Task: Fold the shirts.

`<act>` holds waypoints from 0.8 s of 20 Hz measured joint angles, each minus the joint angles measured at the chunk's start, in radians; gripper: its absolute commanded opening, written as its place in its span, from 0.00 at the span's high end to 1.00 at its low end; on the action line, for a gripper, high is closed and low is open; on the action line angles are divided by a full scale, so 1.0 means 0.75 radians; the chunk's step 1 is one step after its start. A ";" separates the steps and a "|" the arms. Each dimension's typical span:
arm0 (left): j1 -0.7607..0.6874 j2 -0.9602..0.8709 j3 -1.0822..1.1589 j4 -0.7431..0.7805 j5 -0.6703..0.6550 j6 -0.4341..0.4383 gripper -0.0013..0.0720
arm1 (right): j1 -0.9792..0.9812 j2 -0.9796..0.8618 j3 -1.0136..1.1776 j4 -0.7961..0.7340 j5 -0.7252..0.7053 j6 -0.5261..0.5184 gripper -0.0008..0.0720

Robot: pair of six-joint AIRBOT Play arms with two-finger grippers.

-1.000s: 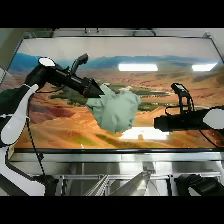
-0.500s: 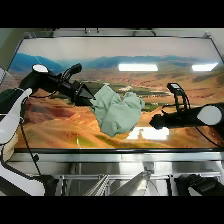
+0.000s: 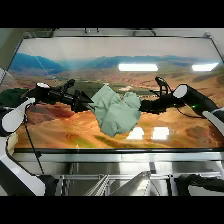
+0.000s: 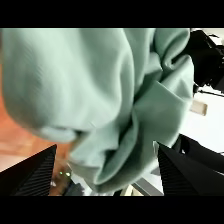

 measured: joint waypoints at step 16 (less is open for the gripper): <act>-0.082 -0.033 0.376 0.569 0.001 -0.218 0.24 | -0.008 -0.190 0.193 0.209 0.013 -0.145 0.96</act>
